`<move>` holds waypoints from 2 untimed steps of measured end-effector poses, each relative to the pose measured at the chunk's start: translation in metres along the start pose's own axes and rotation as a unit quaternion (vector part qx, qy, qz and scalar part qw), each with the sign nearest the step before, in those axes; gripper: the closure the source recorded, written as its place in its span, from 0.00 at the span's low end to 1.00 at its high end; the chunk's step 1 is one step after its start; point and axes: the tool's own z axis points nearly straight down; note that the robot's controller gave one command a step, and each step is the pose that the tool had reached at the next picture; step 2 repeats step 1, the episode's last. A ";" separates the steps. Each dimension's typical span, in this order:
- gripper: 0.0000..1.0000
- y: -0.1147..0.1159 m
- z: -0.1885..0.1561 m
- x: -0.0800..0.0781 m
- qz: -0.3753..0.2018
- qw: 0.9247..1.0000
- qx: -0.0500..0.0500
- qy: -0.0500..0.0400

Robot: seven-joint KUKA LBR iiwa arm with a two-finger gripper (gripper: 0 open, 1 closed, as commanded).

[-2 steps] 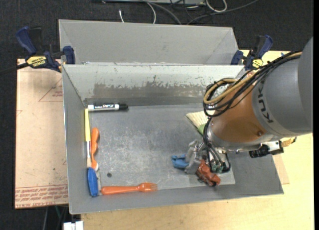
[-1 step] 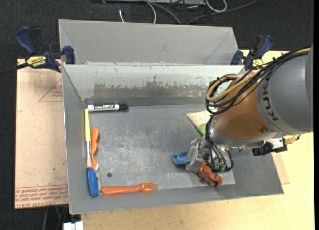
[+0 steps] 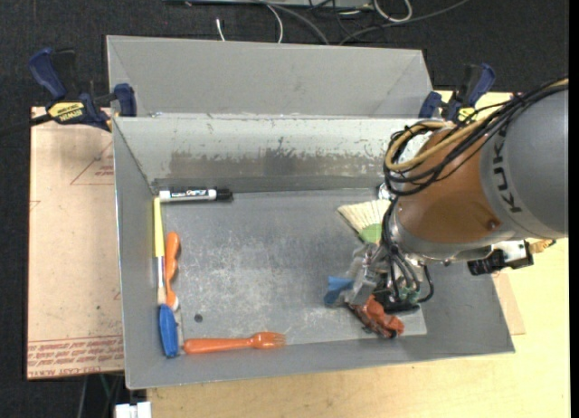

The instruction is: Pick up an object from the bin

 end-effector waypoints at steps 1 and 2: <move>1.00 0.001 -0.038 -0.001 0.000 1.000 -0.001 -0.002; 1.00 0.001 -0.038 -0.001 0.000 1.000 -0.001 -0.002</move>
Offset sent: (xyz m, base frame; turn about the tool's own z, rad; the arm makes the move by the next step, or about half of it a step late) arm 0.0007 0.0002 0.0779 -0.0004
